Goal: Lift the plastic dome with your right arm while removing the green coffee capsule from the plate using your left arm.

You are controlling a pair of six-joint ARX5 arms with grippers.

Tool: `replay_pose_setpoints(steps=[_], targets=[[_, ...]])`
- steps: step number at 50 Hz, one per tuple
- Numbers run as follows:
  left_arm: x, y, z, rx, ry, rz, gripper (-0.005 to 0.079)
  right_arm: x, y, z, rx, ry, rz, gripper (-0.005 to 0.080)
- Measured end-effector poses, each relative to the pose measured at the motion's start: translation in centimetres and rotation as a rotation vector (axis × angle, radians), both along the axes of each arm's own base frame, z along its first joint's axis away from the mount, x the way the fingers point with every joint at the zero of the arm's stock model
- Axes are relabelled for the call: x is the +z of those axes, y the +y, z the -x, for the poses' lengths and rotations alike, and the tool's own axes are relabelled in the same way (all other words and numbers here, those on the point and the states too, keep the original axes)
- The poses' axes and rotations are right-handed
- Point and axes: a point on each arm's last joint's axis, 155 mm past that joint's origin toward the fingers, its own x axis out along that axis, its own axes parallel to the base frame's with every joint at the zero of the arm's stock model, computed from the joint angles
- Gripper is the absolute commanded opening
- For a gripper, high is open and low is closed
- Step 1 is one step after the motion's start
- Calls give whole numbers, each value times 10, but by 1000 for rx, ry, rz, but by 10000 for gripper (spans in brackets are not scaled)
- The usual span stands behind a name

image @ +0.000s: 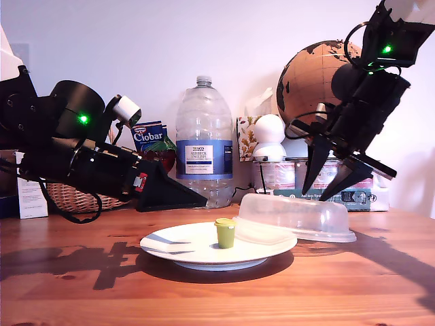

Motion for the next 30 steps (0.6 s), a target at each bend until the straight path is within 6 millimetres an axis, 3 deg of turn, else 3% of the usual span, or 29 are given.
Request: replay_pose_setpoints(steps=[30], targets=[[0,1,-1,3,0,0,360,8,27,-1,15,9,-129,252]])
